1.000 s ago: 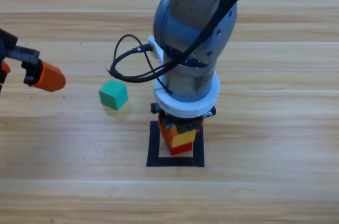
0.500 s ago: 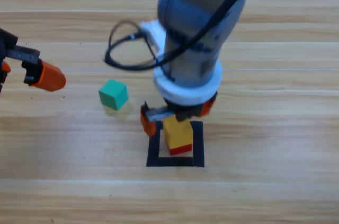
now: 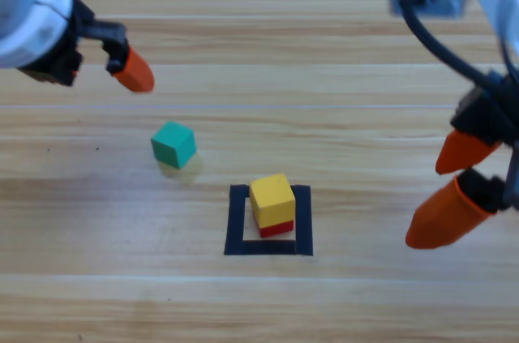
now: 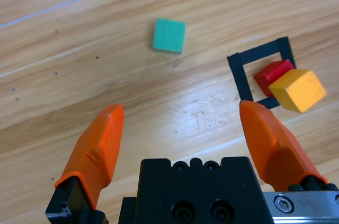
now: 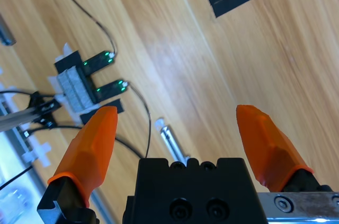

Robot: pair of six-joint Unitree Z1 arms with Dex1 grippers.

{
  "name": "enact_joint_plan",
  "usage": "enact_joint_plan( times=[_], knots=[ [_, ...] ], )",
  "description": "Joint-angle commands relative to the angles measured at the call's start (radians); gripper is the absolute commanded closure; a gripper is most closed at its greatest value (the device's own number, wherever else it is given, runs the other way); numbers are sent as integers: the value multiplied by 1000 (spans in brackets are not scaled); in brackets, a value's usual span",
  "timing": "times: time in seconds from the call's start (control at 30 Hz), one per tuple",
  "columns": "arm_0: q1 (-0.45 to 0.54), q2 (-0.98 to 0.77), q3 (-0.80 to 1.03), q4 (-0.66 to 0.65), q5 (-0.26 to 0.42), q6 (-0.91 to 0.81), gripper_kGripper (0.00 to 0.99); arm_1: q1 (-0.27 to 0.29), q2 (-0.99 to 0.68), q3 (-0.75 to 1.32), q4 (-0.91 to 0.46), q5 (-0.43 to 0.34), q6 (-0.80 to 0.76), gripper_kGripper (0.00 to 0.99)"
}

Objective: Stack the blocks in the rectangular block: red at the bottom, yellow in the middle, green on top

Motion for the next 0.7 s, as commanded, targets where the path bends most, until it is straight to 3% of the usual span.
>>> enact_joint_plan(
  times=[0.03,0.13,0.37,0.7],
  knots=[
    [72,231,-84,16,-62,60,57,-50,-117,175,-181,-11,-37,0],
    [75,334,-159,45,-66,88,59,-50,-143,247,-261,-41,-49,0],
    [106,510,-249,62,-66,134,59,-50,-186,281,-298,-58,-45,0],
    [118,613,-229,-4,-39,143,59,-50,-226,321,-335,-83,-42,0]
  ],
)
